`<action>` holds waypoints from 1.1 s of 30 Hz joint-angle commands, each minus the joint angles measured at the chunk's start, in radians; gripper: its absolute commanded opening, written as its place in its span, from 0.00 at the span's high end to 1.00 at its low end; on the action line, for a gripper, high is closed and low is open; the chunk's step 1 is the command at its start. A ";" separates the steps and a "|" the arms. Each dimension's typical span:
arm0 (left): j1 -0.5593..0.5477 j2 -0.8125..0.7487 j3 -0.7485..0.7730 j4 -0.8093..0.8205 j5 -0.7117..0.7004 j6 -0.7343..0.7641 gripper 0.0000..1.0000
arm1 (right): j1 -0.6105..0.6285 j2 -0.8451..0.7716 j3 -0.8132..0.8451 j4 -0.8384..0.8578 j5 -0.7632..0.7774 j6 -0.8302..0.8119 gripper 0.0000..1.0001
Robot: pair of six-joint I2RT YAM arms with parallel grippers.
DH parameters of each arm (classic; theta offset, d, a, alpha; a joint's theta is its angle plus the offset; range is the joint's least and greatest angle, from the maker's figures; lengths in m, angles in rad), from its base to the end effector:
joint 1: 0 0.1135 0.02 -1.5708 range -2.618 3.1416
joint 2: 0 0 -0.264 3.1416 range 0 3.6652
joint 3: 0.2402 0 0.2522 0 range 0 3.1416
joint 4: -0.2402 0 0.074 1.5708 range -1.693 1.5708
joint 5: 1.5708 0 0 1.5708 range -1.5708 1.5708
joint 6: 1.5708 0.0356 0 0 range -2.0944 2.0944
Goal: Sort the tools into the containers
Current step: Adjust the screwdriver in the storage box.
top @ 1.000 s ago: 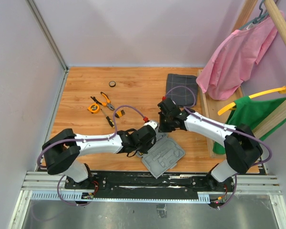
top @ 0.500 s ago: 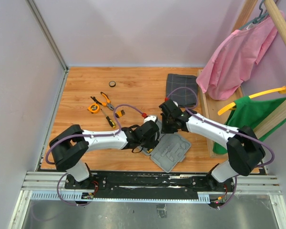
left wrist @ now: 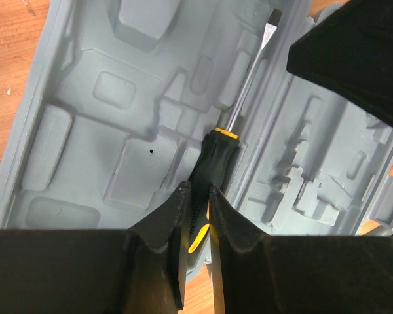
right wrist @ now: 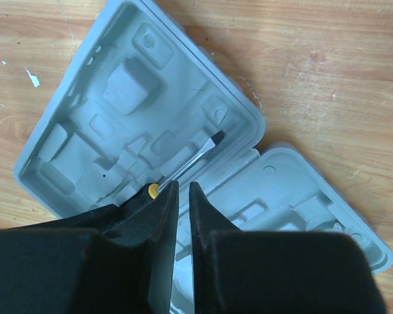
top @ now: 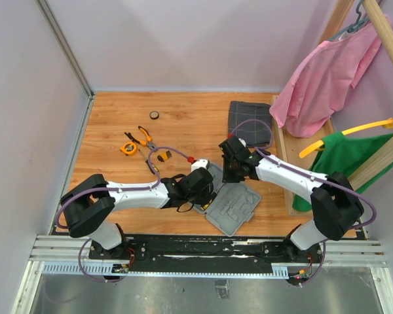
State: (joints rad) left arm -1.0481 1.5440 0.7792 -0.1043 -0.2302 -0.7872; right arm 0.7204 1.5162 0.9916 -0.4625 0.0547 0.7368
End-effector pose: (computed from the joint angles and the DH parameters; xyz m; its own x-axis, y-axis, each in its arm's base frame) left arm 0.1575 -0.2571 0.1681 -0.8146 0.0324 -0.5791 0.2735 0.9019 -0.3343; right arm 0.2328 0.2017 0.2149 -0.8918 0.1099 -0.4388 -0.0497 0.9404 0.3365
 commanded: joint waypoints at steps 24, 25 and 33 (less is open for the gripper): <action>-0.008 0.021 -0.015 -0.113 0.014 0.121 0.78 | -0.120 0.076 -0.109 0.251 -0.230 -0.012 0.70; -0.010 0.017 -0.015 -0.116 0.012 0.118 0.78 | -0.121 0.075 -0.102 0.246 -0.223 -0.017 0.70; -0.010 -0.036 0.005 -0.158 -0.036 0.105 0.69 | -0.119 -0.002 -0.060 0.126 -0.089 -0.033 0.68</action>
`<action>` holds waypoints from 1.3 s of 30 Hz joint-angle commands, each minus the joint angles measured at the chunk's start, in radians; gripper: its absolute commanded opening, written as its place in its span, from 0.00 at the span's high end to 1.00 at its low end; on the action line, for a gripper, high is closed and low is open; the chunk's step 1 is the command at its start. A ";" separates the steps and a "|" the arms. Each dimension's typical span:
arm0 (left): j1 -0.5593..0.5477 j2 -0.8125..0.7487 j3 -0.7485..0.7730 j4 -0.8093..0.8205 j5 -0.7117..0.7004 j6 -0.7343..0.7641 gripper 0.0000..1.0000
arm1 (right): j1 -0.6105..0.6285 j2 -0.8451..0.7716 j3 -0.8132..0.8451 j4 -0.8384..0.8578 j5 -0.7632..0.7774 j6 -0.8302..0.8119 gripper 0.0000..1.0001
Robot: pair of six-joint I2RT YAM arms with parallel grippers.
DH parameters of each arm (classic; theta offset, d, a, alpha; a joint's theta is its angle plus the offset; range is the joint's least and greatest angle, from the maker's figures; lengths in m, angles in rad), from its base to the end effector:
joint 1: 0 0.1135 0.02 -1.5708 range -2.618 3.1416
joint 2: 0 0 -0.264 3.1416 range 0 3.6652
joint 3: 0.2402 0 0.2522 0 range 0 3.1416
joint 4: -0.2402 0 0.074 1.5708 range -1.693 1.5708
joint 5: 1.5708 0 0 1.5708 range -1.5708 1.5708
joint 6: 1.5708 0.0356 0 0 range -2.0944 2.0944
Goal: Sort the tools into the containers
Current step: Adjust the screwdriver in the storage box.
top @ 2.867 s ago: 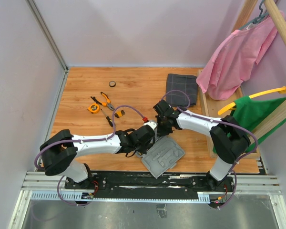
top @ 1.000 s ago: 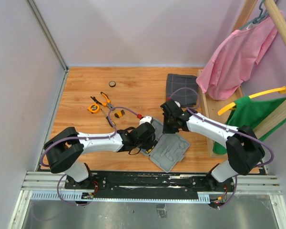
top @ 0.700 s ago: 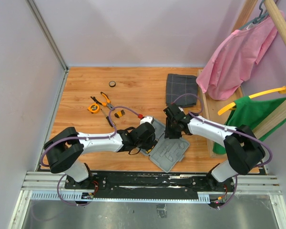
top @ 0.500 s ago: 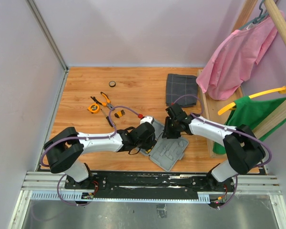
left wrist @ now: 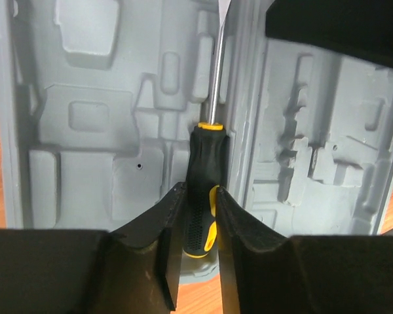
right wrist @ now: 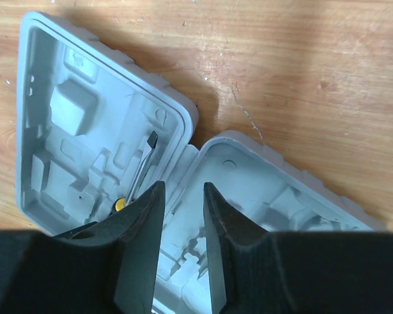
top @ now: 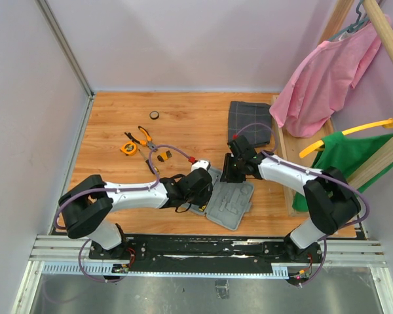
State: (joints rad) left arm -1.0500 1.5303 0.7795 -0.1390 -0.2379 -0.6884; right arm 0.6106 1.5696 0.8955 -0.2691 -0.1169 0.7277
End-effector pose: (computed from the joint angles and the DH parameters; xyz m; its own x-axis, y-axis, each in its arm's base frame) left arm 0.1554 -0.2541 0.1697 -0.7872 0.1315 -0.6025 0.3484 0.9010 -0.2586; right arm 0.2538 0.1827 0.1830 -0.9113 0.1686 -0.3757 -0.0260 0.8870 0.4611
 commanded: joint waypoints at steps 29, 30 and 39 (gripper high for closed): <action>-0.008 -0.046 -0.049 0.010 0.020 0.118 0.65 | 0.074 0.099 0.217 -0.120 0.115 0.035 0.88; -0.007 -0.044 -0.047 0.010 0.019 0.118 0.65 | 0.076 0.103 0.219 -0.120 0.118 0.037 0.89; -0.007 -0.035 -0.044 0.009 0.025 0.118 0.67 | 0.084 0.141 0.229 -0.118 0.088 0.049 0.91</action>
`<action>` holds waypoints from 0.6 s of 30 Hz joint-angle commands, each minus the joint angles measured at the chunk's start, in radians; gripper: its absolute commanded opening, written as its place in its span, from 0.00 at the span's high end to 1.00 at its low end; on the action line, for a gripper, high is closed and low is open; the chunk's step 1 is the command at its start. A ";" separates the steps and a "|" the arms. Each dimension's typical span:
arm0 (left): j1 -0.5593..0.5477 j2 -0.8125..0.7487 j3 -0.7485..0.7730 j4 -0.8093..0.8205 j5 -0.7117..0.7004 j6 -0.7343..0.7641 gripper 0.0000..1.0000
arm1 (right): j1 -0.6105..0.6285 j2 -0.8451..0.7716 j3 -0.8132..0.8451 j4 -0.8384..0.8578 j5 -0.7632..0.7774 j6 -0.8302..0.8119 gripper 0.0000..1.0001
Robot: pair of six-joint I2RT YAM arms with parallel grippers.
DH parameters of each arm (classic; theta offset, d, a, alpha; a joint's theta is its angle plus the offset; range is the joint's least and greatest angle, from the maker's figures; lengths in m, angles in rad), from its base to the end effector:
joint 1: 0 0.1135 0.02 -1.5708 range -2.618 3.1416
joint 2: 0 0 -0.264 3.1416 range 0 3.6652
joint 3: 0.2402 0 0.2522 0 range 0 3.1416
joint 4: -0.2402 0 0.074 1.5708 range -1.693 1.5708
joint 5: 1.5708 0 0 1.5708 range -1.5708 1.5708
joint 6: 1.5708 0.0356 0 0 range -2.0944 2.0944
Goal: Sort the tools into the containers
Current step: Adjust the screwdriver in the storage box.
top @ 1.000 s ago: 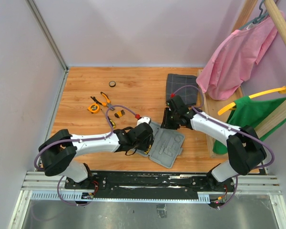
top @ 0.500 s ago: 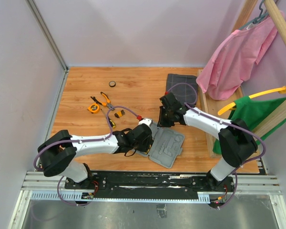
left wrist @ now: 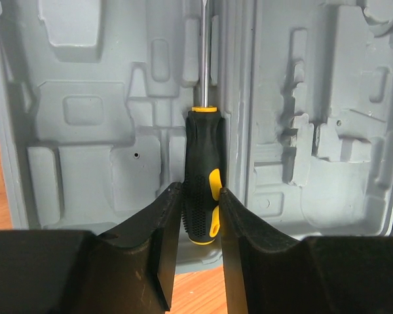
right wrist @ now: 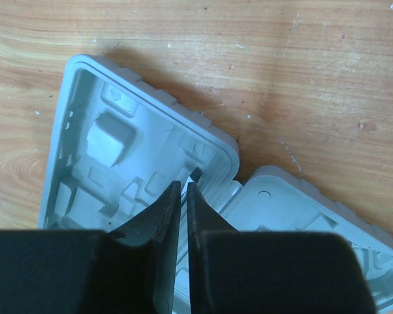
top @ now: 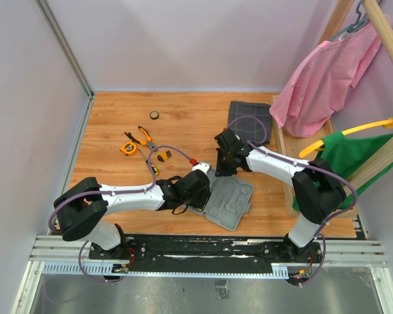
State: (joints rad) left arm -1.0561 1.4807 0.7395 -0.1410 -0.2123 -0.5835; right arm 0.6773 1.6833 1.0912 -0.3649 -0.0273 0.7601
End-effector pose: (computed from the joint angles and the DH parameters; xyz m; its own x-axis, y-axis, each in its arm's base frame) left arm 0.1476 -0.2458 0.1713 -0.7497 0.2316 -0.6199 0.4457 0.8691 -0.2143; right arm 0.2717 0.2198 0.1993 -0.9018 0.1586 -0.4021 -0.0240 0.9104 0.4130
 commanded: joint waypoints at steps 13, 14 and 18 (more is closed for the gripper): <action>-0.002 0.025 0.003 0.011 0.010 0.013 0.68 | 0.020 0.072 0.047 -0.032 -0.004 0.010 0.92; -0.001 0.026 0.003 0.011 0.011 0.014 0.68 | 0.020 0.076 0.049 -0.034 -0.002 0.009 0.92; -0.002 0.027 0.006 0.010 0.012 0.016 0.68 | 0.021 0.093 0.061 -0.057 0.003 0.001 0.92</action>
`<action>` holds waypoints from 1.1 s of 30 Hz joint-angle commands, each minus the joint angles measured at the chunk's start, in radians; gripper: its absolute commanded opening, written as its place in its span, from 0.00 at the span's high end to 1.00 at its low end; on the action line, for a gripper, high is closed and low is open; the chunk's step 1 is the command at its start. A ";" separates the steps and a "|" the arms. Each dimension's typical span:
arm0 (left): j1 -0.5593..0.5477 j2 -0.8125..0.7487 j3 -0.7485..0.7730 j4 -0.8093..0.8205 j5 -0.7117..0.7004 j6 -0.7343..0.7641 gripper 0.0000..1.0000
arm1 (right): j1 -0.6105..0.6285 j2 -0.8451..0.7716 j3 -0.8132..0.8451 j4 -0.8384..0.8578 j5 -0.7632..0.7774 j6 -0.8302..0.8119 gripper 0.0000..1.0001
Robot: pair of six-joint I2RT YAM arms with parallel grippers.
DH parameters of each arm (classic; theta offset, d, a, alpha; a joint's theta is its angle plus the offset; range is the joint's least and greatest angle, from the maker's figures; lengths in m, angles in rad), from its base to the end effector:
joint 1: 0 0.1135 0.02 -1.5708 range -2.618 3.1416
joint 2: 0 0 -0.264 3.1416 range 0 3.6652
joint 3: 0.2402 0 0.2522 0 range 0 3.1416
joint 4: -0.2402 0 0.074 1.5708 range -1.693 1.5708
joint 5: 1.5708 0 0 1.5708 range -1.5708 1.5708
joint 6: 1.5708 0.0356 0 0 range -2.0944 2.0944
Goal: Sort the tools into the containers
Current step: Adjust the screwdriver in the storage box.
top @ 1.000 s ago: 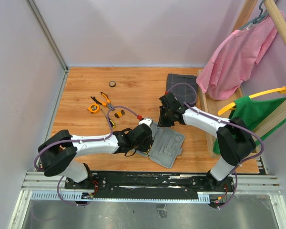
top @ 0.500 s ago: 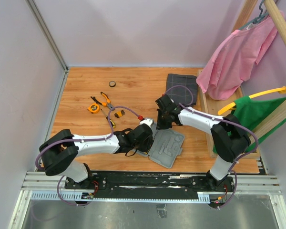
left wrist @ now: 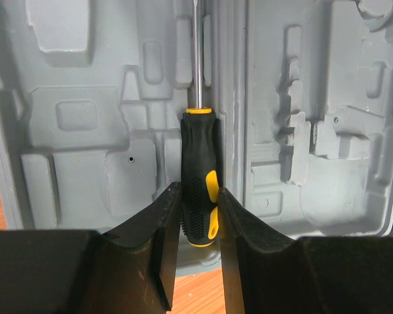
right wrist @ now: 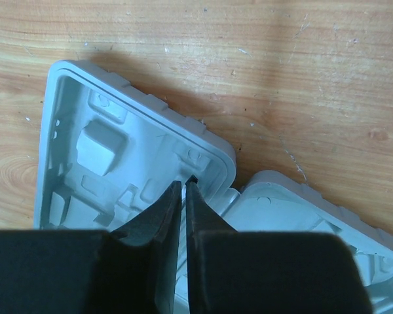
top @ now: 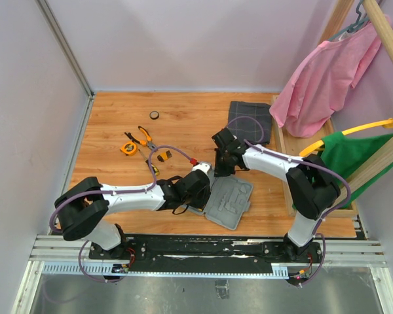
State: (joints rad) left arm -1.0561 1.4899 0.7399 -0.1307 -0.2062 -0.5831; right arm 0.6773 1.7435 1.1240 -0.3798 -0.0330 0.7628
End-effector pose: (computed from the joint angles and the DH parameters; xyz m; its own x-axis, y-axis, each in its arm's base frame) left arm 0.1482 -0.2472 0.1696 -0.7507 0.2326 -0.6184 0.4486 0.8665 -0.2187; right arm 0.2790 0.2258 0.1880 -0.9162 0.1494 -0.3718 -0.0100 0.9191 0.3938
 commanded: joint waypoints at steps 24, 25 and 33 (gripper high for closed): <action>-0.001 0.044 0.036 -0.012 0.029 0.037 0.72 | 0.045 0.140 0.034 -0.155 0.065 -0.034 0.99; -0.002 0.046 0.038 -0.012 0.030 0.038 0.73 | 0.047 0.144 0.032 -0.156 0.067 -0.034 0.99; -0.002 0.057 0.041 -0.021 0.044 0.043 0.75 | 0.047 0.194 0.014 -0.156 0.067 -0.039 0.99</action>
State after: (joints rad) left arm -1.0561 1.5105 0.7704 -0.1364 -0.1806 -0.5610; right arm 0.6964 1.8194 1.1954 -0.4469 0.0059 0.7475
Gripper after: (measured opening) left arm 0.271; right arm 0.013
